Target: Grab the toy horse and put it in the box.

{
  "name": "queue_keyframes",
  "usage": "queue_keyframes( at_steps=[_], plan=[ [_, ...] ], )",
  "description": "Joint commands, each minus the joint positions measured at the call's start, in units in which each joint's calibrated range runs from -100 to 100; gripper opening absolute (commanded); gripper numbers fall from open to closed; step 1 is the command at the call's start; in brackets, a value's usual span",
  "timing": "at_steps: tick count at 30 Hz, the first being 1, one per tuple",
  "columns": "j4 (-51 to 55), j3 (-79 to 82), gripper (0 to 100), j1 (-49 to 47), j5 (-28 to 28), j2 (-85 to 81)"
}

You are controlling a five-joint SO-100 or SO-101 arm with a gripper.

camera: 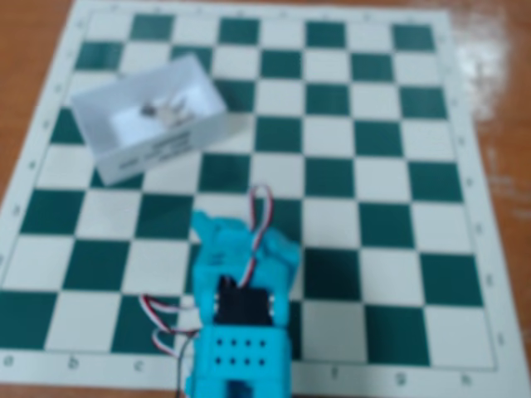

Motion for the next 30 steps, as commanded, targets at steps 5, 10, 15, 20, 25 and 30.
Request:
queue_keyframes(
  at_steps=[5,10,15,20,25,30],
  plan=[
    [15.02,0.36,35,1.02,-1.59,-8.15],
    [19.92,0.36,35,1.24,-1.59,-8.15],
    [22.83,0.36,35,2.31,-1.59,-8.15],
    [24.91,0.36,35,3.09,-1.54,-8.15],
    [24.91,0.36,35,3.02,-1.59,-8.15],
    [24.91,0.36,35,2.02,-1.59,-8.15]
  ],
)
